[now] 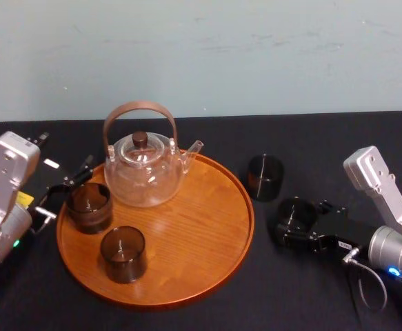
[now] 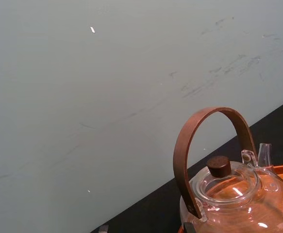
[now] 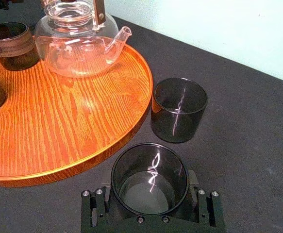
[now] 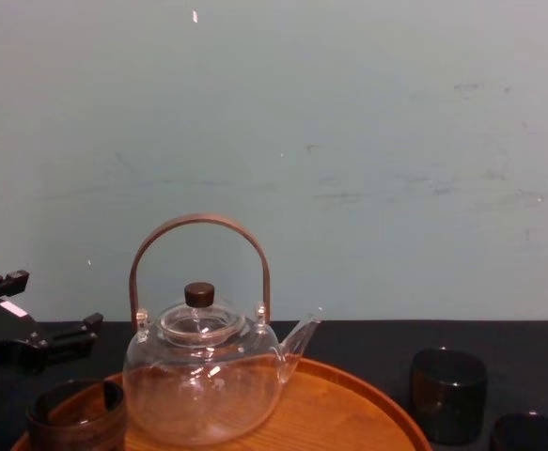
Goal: Pick up the glass from the table and place it on the tray.
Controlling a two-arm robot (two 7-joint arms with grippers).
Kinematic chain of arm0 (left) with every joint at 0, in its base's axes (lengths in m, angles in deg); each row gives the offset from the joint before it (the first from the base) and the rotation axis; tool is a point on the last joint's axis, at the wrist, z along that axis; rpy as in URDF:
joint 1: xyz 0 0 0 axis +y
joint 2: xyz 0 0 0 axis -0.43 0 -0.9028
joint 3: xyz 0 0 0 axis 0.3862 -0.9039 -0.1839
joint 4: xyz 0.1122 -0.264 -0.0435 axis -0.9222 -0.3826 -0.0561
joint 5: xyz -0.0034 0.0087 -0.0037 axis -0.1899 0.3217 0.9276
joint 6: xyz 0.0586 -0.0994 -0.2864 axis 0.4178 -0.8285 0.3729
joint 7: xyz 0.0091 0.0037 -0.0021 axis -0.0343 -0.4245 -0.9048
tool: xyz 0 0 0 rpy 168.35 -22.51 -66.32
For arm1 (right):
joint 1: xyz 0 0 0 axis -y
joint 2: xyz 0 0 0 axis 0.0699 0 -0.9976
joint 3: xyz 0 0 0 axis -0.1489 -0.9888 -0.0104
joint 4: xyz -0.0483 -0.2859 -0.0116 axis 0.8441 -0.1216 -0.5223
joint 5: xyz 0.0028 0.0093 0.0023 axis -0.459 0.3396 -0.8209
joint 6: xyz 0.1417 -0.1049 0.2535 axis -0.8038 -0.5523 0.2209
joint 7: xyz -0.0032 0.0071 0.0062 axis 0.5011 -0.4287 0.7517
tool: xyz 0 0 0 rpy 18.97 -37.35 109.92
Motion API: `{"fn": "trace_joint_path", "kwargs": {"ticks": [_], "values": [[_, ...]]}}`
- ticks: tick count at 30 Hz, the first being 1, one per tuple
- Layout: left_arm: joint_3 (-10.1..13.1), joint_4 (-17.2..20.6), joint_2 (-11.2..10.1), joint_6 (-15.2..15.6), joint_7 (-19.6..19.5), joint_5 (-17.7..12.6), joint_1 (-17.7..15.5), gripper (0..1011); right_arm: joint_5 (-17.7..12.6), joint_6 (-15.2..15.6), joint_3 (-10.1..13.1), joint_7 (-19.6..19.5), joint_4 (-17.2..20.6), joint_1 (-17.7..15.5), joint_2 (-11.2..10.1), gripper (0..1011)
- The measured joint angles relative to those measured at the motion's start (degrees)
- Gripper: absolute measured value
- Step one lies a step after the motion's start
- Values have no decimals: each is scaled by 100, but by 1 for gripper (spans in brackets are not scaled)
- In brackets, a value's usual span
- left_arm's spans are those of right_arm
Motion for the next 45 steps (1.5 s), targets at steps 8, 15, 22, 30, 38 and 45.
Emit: {"fn": "trace_joint_path", "kwargs": {"ticks": [8, 15, 22, 30, 38, 45], "values": [[0, 0, 0, 0, 0, 0, 0, 1001, -16, -55, 35, 9, 15, -5, -26, 902], [0, 0, 0, 0, 0, 0, 0, 1002, -98, -105, 68, 155, 209, 34, -139, 902], [0, 0, 0, 0, 0, 0, 0, 1001, -165, -113, 7, 251, 378, 180, -169, 902], [0, 0, 0, 0, 0, 0, 0, 1001, -173, -211, -241, 367, 429, 428, -89, 902], [0, 0, 0, 0, 0, 0, 0, 1001, -172, -259, -600, 546, 364, 666, 52, 902], [0, 0, 0, 0, 0, 0, 0, 1001, -165, -278, -909, 657, 303, 825, 157, 902]]}}
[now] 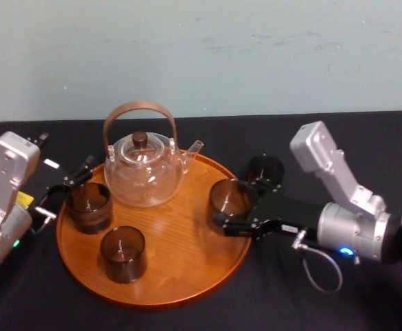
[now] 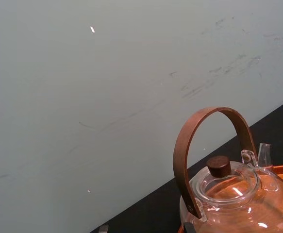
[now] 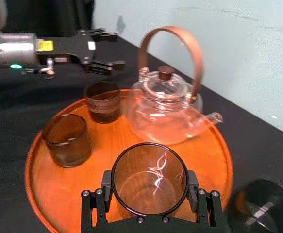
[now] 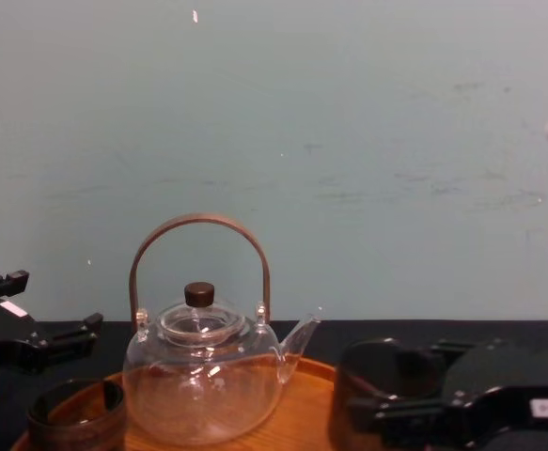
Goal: Pick up the glass from the table and place it on the tray.
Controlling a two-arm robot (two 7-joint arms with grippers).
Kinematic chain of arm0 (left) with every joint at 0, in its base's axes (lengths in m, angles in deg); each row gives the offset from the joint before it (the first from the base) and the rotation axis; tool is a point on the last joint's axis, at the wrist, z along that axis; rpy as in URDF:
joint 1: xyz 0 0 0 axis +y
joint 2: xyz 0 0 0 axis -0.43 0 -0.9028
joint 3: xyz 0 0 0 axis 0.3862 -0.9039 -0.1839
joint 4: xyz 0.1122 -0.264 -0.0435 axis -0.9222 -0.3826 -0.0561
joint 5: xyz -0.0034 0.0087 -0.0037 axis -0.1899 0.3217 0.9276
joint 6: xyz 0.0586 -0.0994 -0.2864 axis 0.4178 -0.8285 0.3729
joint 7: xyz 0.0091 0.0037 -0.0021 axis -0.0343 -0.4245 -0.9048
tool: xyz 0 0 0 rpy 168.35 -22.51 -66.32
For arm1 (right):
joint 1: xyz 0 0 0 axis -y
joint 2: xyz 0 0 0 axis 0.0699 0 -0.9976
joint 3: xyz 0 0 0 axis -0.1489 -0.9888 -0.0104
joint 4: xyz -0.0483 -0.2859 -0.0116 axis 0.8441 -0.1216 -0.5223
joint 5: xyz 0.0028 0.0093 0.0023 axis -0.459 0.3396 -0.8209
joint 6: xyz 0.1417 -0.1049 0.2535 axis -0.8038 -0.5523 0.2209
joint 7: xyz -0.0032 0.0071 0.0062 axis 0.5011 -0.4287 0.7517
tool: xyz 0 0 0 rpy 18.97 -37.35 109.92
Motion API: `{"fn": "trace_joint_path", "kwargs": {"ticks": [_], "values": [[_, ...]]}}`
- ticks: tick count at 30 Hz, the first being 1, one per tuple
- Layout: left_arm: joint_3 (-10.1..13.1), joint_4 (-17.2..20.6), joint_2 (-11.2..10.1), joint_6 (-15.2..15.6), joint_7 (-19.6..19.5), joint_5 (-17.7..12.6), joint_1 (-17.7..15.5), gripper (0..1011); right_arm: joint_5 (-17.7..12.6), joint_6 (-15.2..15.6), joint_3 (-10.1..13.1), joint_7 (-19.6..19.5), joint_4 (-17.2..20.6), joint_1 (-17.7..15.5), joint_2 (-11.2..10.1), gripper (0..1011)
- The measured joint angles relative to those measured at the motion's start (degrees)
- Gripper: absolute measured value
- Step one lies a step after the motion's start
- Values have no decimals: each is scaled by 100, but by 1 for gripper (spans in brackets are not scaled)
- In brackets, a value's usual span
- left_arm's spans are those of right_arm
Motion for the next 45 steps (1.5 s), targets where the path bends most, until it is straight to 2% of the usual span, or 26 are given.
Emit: {"fn": "trace_joint_path", "kwargs": {"ticks": [12, 21, 32, 45], "values": [[0, 0, 0, 0, 0, 0, 0, 1001, 135, -62, -476, 164, -224, 191, 153, 902], [0, 0, 0, 0, 0, 0, 0, 1001, 191, -133, -670, 221, -533, 284, 283, 902], [0, 0, 0, 0, 0, 0, 0, 1001, 227, -180, -764, 252, -839, 351, 403, 902], [0, 0, 0, 0, 0, 0, 0, 1001, 267, -193, -798, 228, -930, 369, 452, 902]]}}
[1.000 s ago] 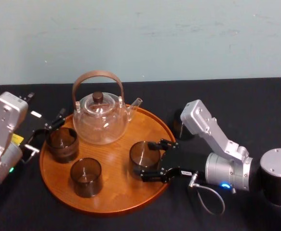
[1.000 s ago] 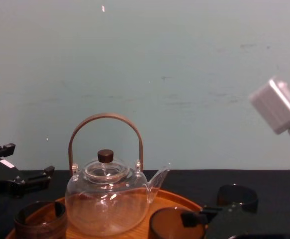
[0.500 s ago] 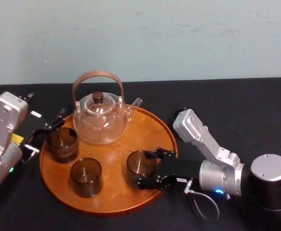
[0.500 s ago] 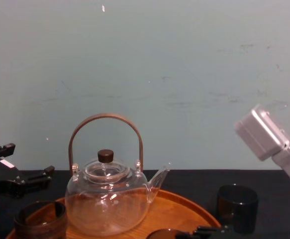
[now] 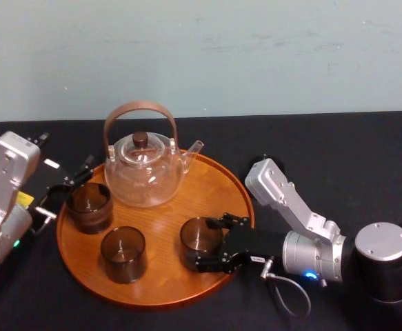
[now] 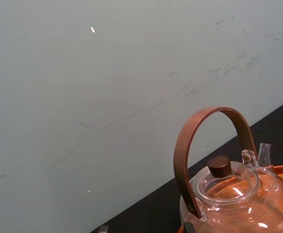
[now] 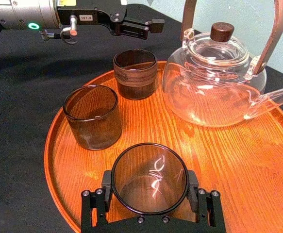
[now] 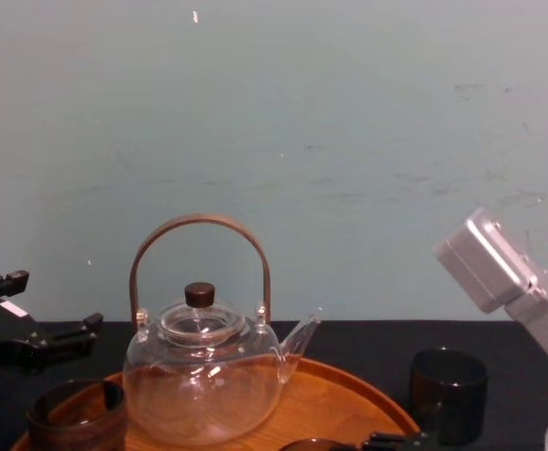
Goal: Pick up the glass from the table and place it on the tray.
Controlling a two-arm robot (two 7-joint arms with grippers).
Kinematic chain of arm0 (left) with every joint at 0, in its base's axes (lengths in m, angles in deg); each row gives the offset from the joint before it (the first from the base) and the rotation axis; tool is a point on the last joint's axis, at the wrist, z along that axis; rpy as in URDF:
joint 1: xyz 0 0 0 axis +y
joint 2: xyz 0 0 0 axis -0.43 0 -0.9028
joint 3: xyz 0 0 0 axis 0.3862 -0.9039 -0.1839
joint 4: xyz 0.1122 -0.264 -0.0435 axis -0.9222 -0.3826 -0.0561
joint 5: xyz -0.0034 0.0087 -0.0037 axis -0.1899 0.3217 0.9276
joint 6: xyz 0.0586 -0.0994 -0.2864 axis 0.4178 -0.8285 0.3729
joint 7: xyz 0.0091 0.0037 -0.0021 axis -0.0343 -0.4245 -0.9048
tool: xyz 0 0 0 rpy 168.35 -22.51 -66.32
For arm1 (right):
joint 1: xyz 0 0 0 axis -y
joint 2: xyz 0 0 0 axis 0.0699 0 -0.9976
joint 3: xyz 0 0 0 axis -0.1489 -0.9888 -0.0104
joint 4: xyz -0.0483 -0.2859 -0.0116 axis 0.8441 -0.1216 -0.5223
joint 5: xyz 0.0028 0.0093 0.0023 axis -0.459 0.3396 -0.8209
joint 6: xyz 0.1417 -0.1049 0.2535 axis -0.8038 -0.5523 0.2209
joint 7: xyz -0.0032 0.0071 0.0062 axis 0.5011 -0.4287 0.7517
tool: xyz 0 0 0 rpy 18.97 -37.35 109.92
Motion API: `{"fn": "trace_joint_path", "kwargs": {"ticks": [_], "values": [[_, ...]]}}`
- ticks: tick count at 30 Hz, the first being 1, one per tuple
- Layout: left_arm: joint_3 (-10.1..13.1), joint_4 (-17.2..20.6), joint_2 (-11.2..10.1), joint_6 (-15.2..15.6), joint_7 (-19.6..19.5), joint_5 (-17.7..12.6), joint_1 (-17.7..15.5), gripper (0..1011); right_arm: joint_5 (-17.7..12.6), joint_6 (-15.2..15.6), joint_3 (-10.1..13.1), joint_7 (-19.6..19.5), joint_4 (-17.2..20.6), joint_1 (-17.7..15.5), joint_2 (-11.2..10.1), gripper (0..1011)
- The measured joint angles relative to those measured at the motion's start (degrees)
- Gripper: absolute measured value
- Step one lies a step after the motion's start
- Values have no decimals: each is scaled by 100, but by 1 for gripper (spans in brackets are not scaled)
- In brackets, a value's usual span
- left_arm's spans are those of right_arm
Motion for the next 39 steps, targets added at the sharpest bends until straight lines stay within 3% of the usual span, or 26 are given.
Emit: {"fn": "trace_joint_path", "kwargs": {"ticks": [9, 15, 34, 39], "values": [[0, 0, 0, 0, 0, 0, 0, 1001, 1, 12, 1, -1, 0, -3, -3, 905], [0, 0, 0, 0, 0, 0, 0, 1001, 4, 20, 1, -1, -2, -6, -7, 1002], [0, 0, 0, 0, 0, 0, 0, 1001, -12, 19, 14, 3, 5, -7, -9, 1002], [0, 0, 0, 0, 0, 0, 0, 1001, -145, -42, 100, 148, 132, -85, -182, 1002]]}}
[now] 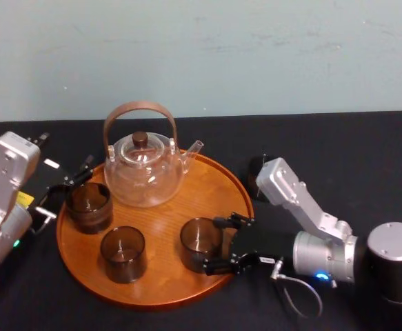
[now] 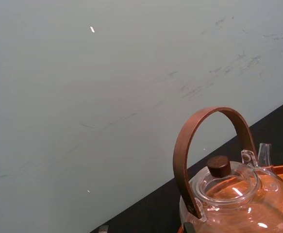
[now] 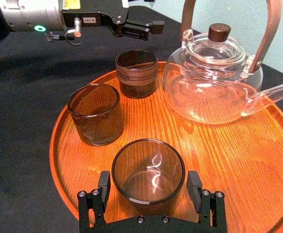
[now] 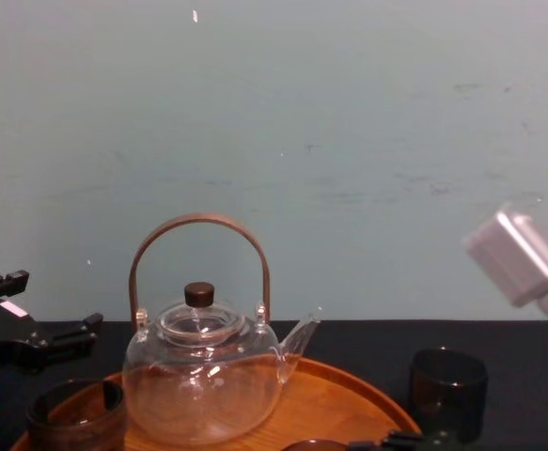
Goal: Pick up the glass from the table and place it on the tray.
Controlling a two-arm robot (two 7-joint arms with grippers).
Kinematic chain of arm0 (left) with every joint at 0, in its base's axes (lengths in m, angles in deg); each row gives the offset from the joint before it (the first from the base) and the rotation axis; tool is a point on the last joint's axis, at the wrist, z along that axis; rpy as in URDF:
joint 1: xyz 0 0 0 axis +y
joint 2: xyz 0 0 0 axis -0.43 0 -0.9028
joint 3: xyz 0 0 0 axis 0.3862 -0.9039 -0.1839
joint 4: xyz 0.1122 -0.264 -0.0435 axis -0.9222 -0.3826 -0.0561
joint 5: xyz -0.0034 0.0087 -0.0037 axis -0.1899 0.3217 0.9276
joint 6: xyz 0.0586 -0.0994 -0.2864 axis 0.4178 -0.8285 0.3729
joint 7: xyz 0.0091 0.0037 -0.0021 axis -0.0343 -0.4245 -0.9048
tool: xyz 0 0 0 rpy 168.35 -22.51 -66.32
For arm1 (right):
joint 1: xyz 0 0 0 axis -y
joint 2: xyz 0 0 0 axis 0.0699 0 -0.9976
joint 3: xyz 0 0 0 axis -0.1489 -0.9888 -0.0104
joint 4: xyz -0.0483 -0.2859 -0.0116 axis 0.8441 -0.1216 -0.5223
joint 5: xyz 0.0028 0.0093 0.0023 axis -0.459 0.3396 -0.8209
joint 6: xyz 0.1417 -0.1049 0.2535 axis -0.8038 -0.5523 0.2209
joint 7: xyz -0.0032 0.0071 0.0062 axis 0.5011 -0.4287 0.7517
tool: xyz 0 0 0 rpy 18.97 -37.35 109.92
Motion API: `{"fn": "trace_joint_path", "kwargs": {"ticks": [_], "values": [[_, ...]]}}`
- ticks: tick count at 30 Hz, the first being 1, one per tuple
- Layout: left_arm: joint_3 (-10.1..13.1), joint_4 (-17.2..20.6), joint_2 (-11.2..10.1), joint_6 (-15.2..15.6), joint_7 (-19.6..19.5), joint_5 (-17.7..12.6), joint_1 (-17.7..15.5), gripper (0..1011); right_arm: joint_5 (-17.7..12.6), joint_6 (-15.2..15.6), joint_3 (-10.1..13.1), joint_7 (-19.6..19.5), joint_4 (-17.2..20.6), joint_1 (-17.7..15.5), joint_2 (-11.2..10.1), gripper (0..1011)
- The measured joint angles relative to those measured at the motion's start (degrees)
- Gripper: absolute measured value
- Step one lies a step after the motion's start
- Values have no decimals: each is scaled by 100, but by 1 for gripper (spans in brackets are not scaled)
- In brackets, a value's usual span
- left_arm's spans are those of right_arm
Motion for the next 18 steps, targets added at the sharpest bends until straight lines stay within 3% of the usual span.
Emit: {"fn": "trace_joint_path", "kwargs": {"ticks": [12, 18], "values": [[0, 0, 0, 0, 0, 0, 0, 1001, -304, -278, 200, 283, 472, -329, -602, 1002], [0, 0, 0, 0, 0, 0, 0, 1001, -551, -493, 520, 177, 776, -673, -978, 1003]]}}
